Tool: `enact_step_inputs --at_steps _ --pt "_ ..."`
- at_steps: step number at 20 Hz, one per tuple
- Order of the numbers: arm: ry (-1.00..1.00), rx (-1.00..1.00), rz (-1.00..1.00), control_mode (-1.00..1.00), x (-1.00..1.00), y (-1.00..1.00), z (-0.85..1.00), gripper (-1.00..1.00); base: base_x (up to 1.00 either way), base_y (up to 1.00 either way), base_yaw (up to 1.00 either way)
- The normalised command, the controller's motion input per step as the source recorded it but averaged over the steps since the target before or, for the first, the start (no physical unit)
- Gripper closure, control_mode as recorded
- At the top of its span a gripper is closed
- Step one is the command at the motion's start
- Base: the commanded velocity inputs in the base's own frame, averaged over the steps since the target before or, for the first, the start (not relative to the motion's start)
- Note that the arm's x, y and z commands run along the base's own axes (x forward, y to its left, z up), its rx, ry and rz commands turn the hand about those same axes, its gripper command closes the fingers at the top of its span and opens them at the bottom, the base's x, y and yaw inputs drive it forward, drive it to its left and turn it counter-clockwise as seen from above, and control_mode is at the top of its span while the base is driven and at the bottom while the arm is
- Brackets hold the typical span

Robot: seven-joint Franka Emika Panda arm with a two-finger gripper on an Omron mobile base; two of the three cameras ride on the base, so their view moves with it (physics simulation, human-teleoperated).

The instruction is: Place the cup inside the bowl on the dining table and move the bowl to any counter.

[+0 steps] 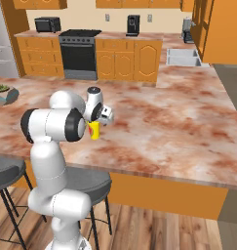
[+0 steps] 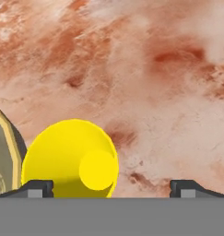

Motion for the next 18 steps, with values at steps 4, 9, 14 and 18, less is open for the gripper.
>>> enact_step_inputs --at_steps 4,9,14,18 --pt "0.00 0.00 -0.02 -1.00 0.27 0.00 -0.02 -1.00 0.00 0.00 0.00" --pt "0.00 0.00 -0.02 -1.00 0.15 0.00 -0.08 -1.00 0.00 0.00 0.00" --pt "0.01 0.00 -0.01 -1.00 0.00 0.00 -0.18 -1.00 0.00 0.00 0.00" --pt "0.00 0.00 0.00 -1.00 0.00 0.00 -0.19 -1.00 0.00 0.00 0.00"
